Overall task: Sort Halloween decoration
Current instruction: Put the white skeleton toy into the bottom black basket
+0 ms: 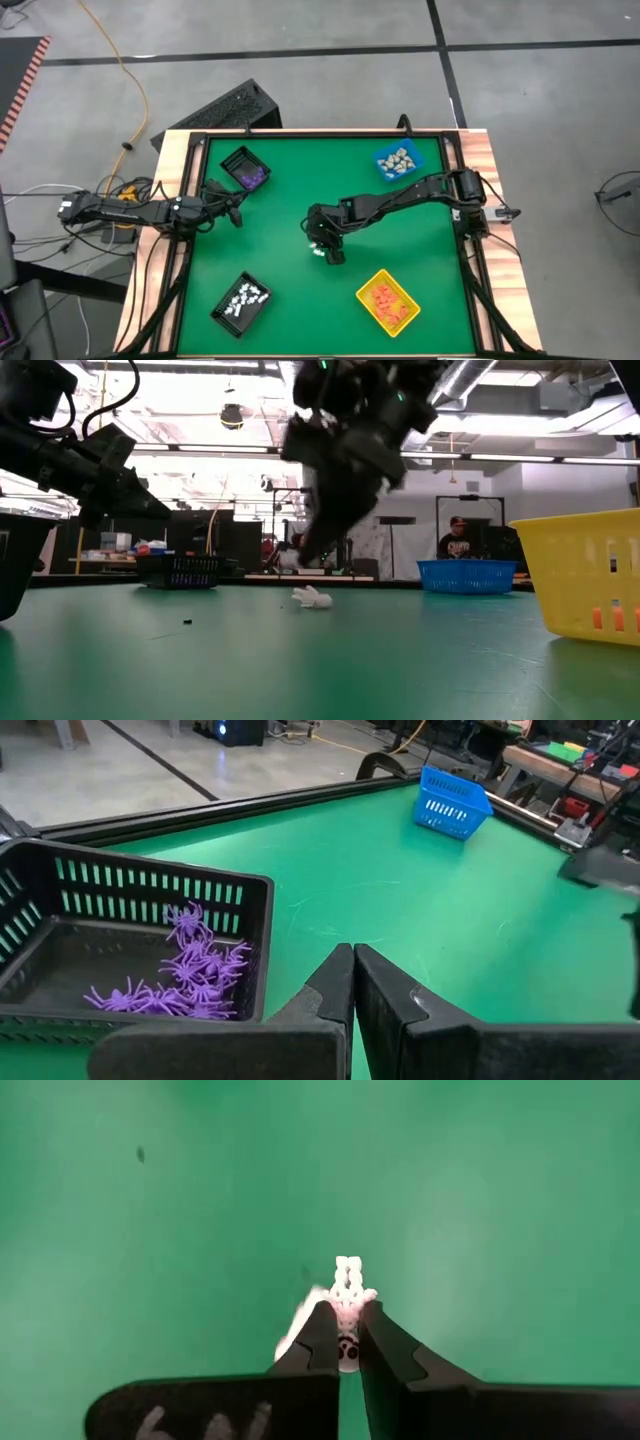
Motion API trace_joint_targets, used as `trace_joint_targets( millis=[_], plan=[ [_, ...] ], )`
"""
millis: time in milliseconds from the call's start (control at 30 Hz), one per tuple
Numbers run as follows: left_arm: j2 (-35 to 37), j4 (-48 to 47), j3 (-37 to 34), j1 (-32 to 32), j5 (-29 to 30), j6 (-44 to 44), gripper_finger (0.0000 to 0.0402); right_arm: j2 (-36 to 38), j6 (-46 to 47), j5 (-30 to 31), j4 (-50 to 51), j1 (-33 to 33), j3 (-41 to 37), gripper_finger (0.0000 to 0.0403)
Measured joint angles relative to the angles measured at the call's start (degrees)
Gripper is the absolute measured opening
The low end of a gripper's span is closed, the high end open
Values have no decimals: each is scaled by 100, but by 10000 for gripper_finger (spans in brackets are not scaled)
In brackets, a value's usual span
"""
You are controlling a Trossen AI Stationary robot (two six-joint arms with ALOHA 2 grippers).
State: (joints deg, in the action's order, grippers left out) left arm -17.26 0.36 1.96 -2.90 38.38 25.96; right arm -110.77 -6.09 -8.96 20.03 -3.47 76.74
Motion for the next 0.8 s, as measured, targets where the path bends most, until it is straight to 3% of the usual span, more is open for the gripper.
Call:
trace_joint_targets(
  millis=[200, 400, 600, 800],
  plan=[
    [0, 0, 0, 0, -1, 17, 0, 1, -18, 116, 0, -159, 739, 34],
    [0, 0, 0, 0, -65, 171, 0, -91, 70, 176, -1264, -470, 1080, 34],
    [1, 0, 0, 0, -291, 238, 0, -259, 242, 615, -2387, -781, 1149, 34],
    [-4, 5, 0, -1, -365, 287, 0, -821, 597, 672, -2500, -963, 1599, 35]
  ],
)
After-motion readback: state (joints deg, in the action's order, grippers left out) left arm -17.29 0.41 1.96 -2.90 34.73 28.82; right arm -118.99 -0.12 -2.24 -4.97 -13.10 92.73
